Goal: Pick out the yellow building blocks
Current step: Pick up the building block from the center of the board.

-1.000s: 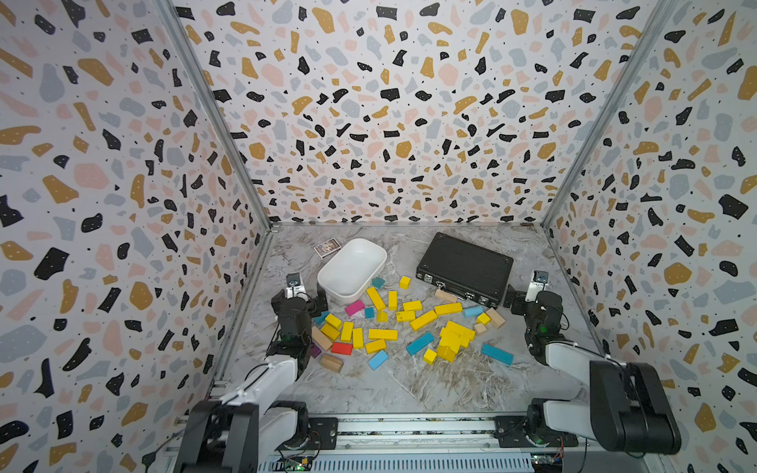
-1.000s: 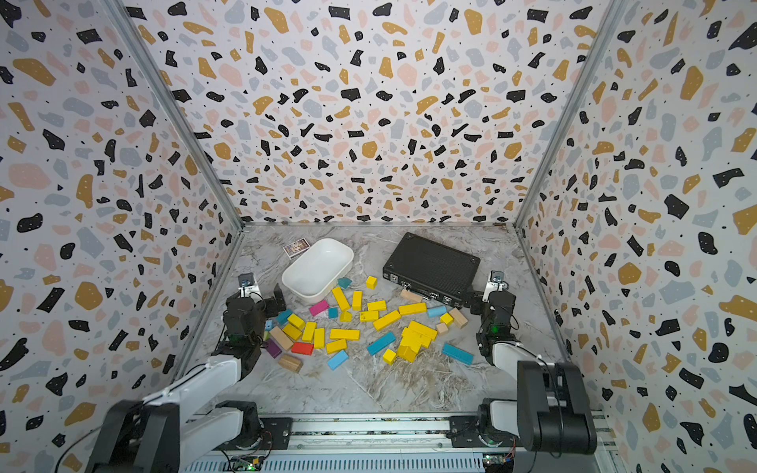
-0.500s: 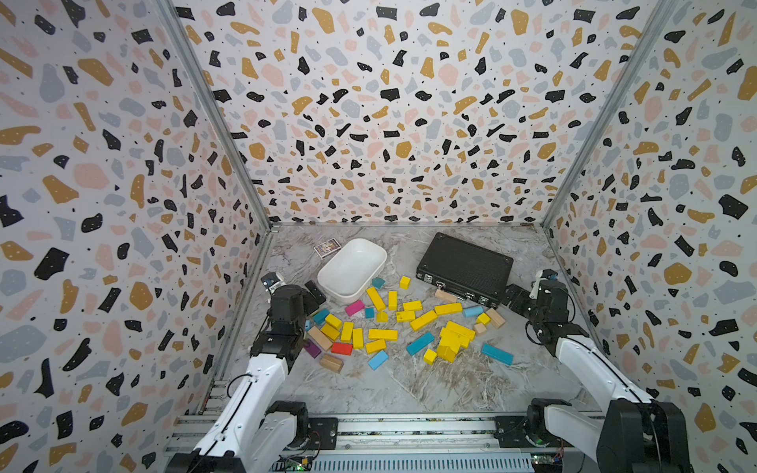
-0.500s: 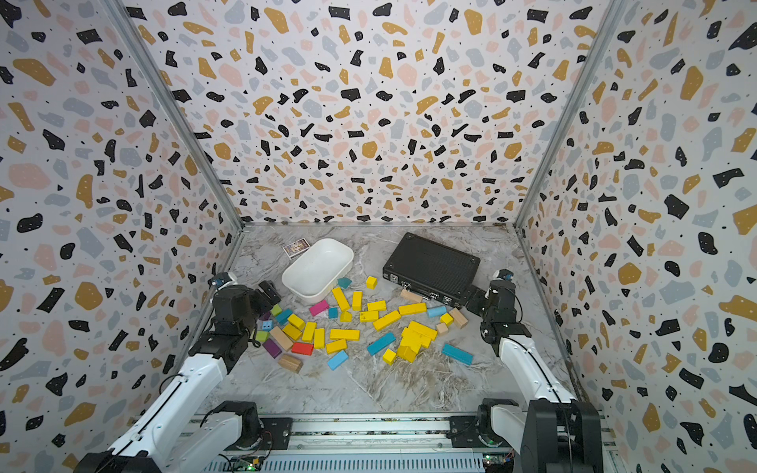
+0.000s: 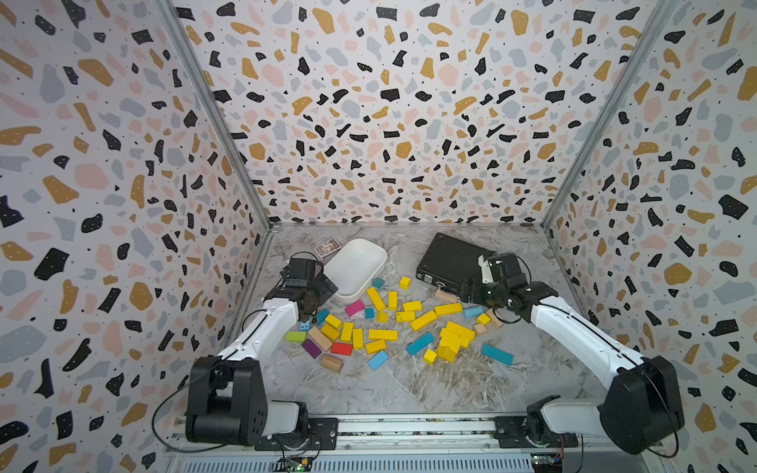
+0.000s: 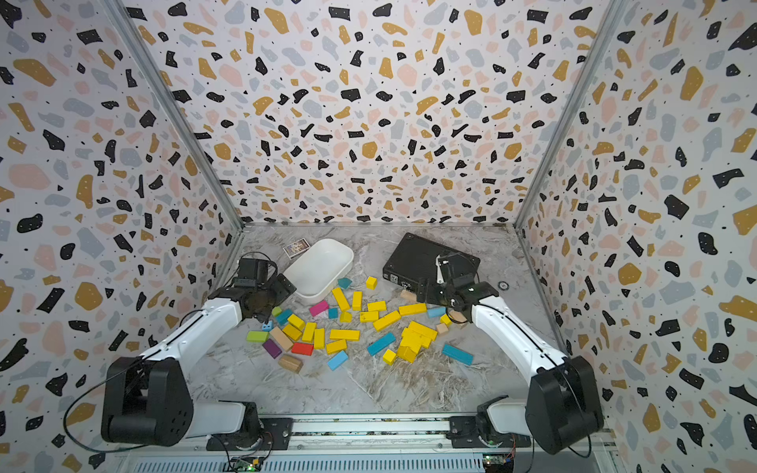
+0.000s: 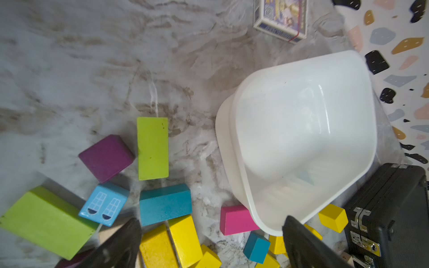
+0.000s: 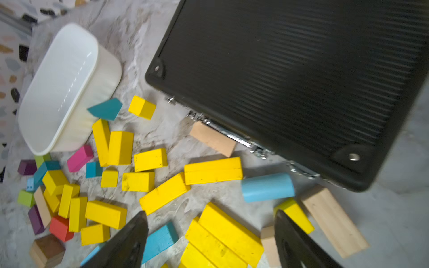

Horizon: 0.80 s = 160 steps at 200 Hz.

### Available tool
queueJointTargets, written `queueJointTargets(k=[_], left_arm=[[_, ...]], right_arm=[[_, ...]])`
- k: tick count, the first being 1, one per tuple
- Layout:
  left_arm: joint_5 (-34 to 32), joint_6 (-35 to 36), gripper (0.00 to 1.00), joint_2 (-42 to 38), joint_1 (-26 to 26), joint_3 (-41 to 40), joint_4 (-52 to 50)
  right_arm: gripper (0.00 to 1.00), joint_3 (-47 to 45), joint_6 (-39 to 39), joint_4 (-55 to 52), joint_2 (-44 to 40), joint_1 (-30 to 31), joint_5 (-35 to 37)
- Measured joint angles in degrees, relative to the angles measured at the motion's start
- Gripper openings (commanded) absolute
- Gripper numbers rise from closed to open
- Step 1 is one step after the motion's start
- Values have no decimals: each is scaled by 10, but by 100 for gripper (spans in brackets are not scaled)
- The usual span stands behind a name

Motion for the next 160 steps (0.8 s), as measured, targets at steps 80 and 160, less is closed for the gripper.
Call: queueJointTargets(k=[80, 160], left_arm=[[23, -14, 84, 35, 0, 23, -4], [20, -19, 81, 5, 0, 23, -9]], right_arm=[[84, 248, 29, -47, 284, 158, 43], [60, 431, 19, -124, 472, 198, 62]])
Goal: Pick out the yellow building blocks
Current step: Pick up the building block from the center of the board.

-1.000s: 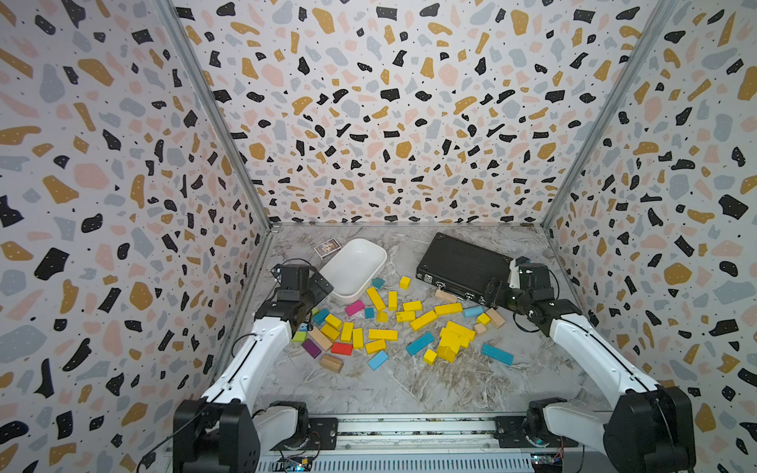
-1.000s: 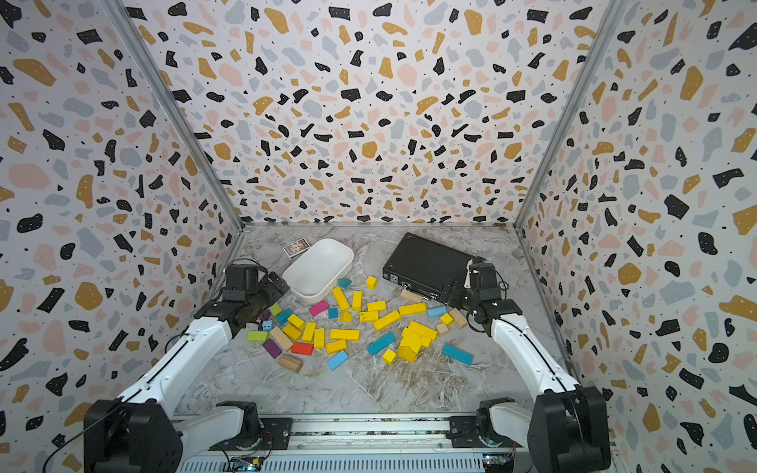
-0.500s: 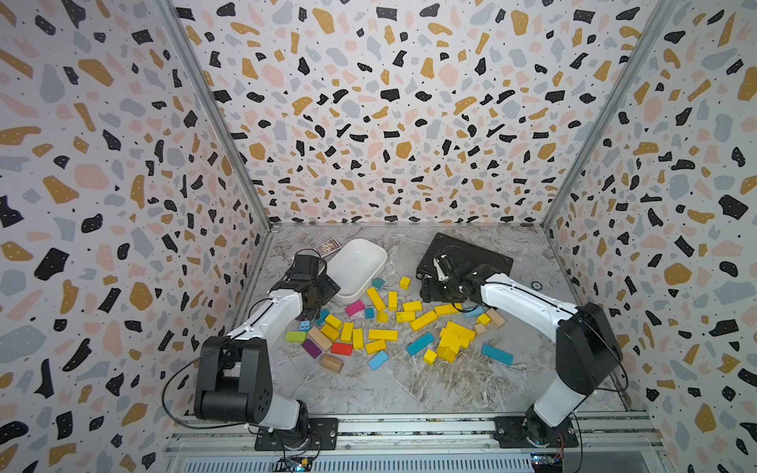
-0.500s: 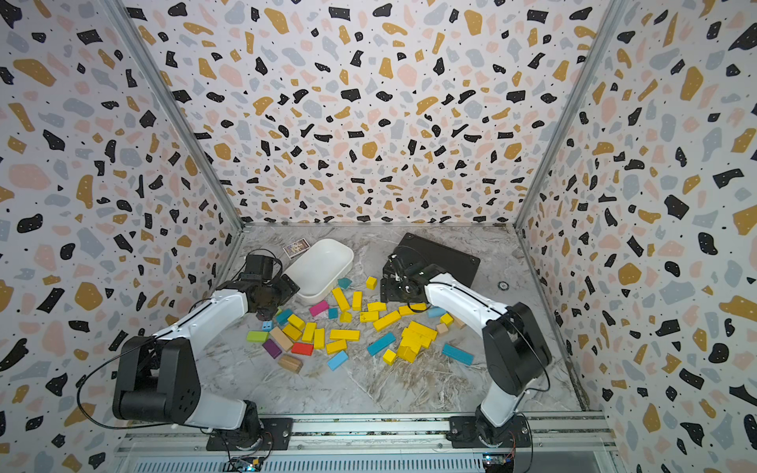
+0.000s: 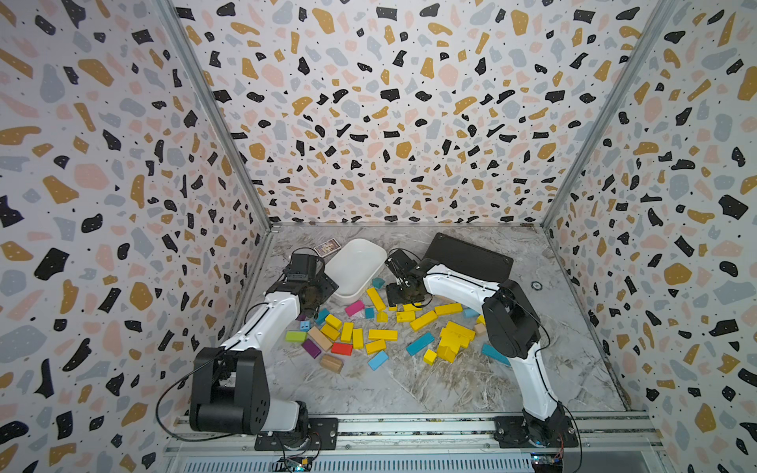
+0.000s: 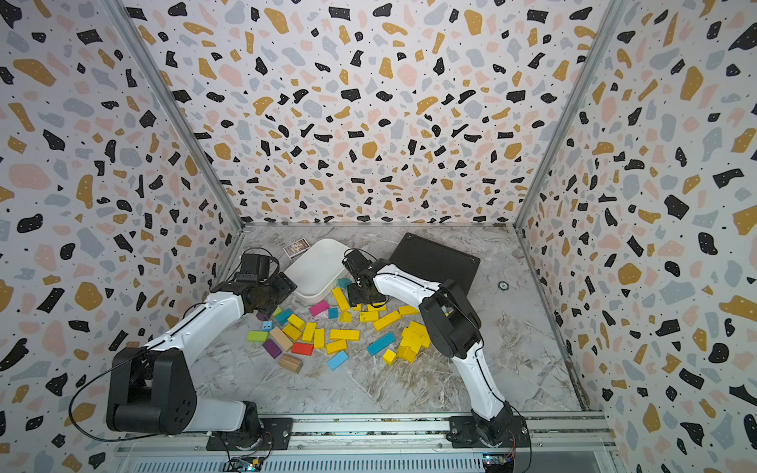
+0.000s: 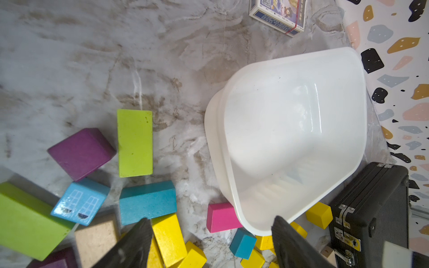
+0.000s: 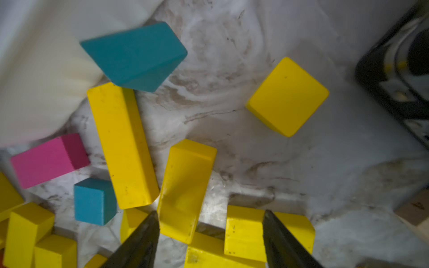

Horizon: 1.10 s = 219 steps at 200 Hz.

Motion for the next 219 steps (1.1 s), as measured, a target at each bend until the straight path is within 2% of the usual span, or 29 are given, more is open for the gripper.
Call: queueJointTargets(k=[22, 72, 109, 123, 157, 184, 219], left_arm=[[-3, -2, 81, 0, 0, 0, -3], [-9, -2, 80, 0, 0, 0, -13], [-9, -2, 79, 0, 0, 0, -16], [-9, -3, 77, 0, 0, 0, -16], [-13, -4, 70, 2, 0, 0, -16], [-14, -3, 62, 21, 0, 0, -15], [-19, 2, 52, 62, 0, 15, -16]], right_arm=[[56, 24, -3, -12, 8, 3, 9], [61, 62, -5, -19, 38, 7, 8], [57, 62, -4, -19, 49, 10, -3], [53, 62, -3, -20, 54, 11, -3], [34, 62, -3, -23, 64, 11, 2], [25, 64, -4, -25, 64, 11, 7], [18, 64, -14, -28, 63, 11, 13]])
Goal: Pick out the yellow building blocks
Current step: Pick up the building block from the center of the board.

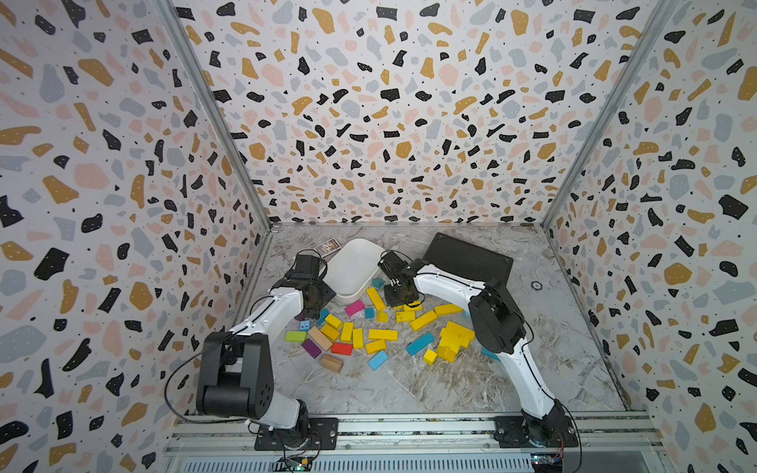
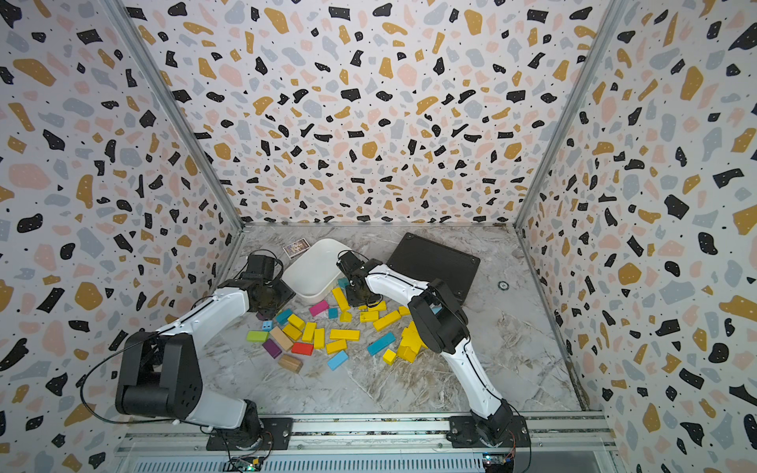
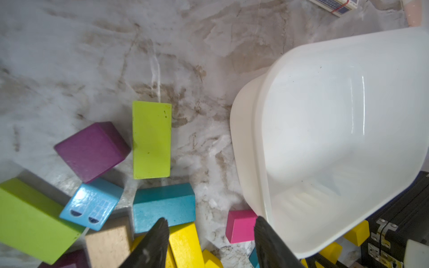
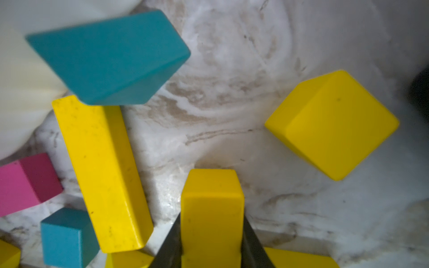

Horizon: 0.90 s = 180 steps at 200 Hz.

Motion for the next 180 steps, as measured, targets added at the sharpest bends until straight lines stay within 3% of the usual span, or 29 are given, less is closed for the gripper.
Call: queueJointTargets(k=[34, 117, 180], left_arm=[[-5, 14, 42, 35, 0, 37, 2], [0, 48, 41, 82, 0, 61, 25], [12, 65, 18, 115, 0, 74, 38]], right_arm=[[9, -27, -26, 1, -32, 0, 12], [8, -162, -70, 36, -214, 0, 25], [9, -187, -81, 37, -223, 0, 26]])
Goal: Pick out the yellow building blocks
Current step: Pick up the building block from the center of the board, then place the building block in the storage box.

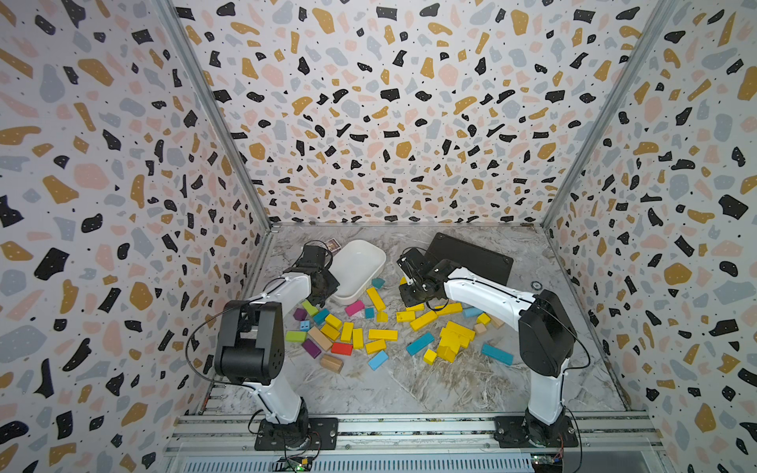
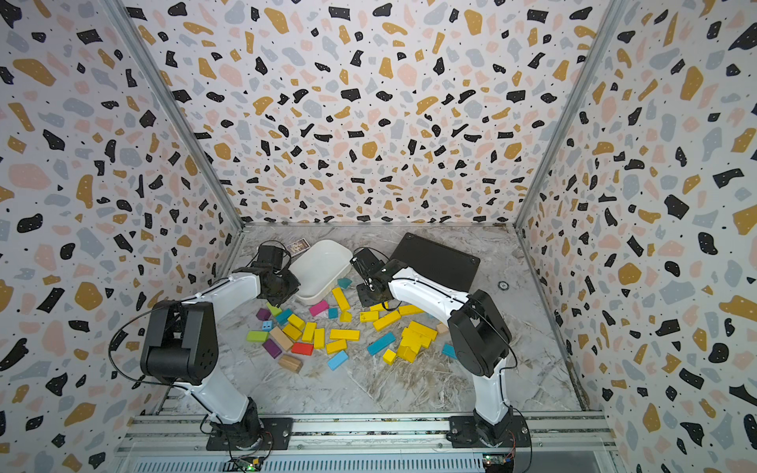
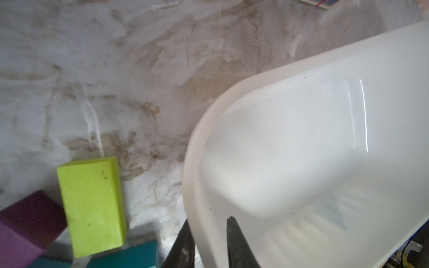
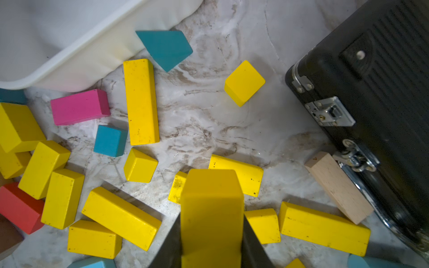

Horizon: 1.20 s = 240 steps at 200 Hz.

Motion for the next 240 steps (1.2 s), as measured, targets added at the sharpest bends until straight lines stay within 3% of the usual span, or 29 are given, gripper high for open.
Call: queueJointTargets(k=[39, 78, 136, 152, 169, 191, 240], left_arm=[[-6, 47, 9, 11, 0, 20, -14], [-11, 131, 10, 35, 0, 51, -45], [-12, 224, 28, 61, 0, 87, -66], [-12, 241, 46, 60, 0, 88, -64], [-13, 246, 52, 50, 0, 88, -64], [-8, 238, 57, -5, 0, 80, -50], [16, 188, 58, -162, 0, 29, -8]], right_arm=[[10, 0, -16, 0, 0, 0, 2], [11, 0, -32, -1, 0, 0, 0], [11, 44, -44, -7, 15, 0, -21], [11, 84, -46, -1, 36, 0, -28], [11, 127, -46, 7, 64, 0, -31], [12, 184, -50, 23, 114, 0, -31], [12, 291, -78, 48, 225, 0, -13]])
